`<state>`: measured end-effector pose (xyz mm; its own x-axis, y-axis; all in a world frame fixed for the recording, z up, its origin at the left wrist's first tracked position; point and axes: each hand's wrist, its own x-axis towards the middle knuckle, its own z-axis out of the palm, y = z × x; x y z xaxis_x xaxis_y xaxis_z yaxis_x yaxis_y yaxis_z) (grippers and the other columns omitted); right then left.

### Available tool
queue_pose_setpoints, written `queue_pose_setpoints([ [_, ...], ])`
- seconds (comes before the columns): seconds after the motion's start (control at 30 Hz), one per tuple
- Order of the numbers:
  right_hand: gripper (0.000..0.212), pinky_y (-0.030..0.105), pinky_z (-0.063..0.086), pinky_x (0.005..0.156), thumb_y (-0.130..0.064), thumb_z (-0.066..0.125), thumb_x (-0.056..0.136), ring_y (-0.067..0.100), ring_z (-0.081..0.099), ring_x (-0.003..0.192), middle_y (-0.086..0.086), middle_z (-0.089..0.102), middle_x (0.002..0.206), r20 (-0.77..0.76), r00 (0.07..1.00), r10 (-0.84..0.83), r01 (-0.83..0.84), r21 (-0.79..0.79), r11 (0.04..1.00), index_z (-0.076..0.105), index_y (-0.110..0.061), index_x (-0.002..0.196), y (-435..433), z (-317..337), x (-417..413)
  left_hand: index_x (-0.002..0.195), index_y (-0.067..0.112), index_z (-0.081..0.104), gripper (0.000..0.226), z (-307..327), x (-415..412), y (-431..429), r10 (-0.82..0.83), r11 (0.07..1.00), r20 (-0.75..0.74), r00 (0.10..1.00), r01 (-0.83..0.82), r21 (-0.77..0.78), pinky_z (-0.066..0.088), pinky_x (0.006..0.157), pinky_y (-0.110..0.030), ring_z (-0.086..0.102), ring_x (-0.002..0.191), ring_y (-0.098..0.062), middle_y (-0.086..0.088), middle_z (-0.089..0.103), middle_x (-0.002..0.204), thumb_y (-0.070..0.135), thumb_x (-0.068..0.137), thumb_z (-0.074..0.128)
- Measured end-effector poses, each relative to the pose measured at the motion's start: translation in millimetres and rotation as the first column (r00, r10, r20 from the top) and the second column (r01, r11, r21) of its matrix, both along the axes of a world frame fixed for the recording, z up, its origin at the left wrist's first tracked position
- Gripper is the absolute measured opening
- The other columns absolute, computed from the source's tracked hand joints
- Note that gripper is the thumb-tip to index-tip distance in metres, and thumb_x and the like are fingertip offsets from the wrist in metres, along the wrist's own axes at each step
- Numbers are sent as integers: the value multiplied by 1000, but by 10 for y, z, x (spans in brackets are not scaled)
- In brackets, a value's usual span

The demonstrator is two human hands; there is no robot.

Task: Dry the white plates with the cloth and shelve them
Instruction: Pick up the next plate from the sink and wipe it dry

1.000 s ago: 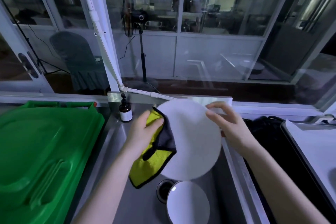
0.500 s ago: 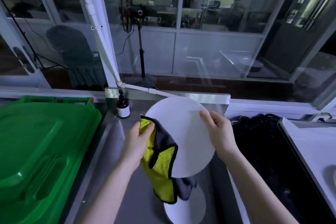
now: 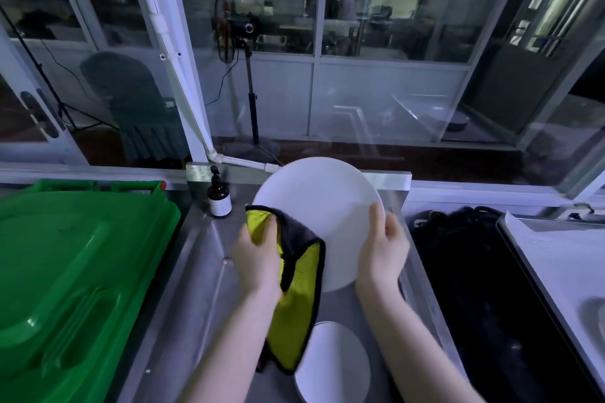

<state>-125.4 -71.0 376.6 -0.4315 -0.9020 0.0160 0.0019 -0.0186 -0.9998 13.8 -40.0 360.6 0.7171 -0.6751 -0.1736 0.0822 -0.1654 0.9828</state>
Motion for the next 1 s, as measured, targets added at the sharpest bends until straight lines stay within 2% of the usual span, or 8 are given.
queue_pose_setpoints([
  [0.13,26,30,40,60,-33,59,98,15,56,68,-9,59,65,-45,961,271,-270,42,962,54,-24,74,8,-115,-116,99,13,67,19,-74,222,9,-34,998,22,999,35,-58,51,79,-34,65,102,-26,3,70,93,31,94,62],
  [0.23,11,21,51,70,-27,69,93,9,69,82,-4,76,89,-80,844,531,-535,-46,843,69,-21,102,-225,146,-377,91,15,68,12,13,470,18,-245,960,246,938,270,-73,51,78,-32,67,88,-19,4,72,84,27,92,66],
  [0.4,49,24,24,53,-45,64,93,7,30,54,-8,32,59,-697,341,630,-726,231,648,36,-20,61,-352,352,-333,65,19,55,28,227,442,-64,-527,782,570,630,622,36,33,53,-16,46,53,0,12,56,58,21,86,74],
  [0.5,53,26,21,52,-43,63,95,7,26,53,-8,28,57,-698,461,547,-690,106,716,33,-14,61,-327,330,-345,70,15,58,24,210,437,-41,-512,792,553,658,610,7,36,57,-16,46,58,2,6,59,61,21,89,70],
  [0.6,56,32,29,59,-41,63,96,16,39,60,4,42,64,-376,779,502,-546,-12,838,51,9,74,-312,265,-344,84,12,66,19,39,348,16,-282,934,312,908,333,-127,43,66,-25,56,68,-6,-4,69,78,29,92,65],
  [0.67,54,35,30,61,-39,62,97,18,42,63,8,46,66,-203,870,450,-466,-32,884,55,12,82,-251,176,-291,84,19,68,16,-10,314,56,-163,975,174,971,186,-124,46,64,-25,62,72,-7,5,71,77,33,92,65],
  [0.83,53,29,25,53,-40,62,96,11,32,55,-5,34,57,-411,752,515,-552,35,833,39,-6,63,-219,127,-320,77,12,65,20,55,574,-13,-385,907,358,851,421,-27,41,62,-27,54,60,-5,5,65,64,27,90,69],
  [1.0,55,26,18,49,-40,65,94,7,21,53,-8,22,57,-741,353,571,-765,123,632,26,-21,60,-239,333,-250,78,29,67,17,173,466,-26,-661,686,507,553,719,110,40,60,-5,58,65,14,25,70,73,16,85,75],
])
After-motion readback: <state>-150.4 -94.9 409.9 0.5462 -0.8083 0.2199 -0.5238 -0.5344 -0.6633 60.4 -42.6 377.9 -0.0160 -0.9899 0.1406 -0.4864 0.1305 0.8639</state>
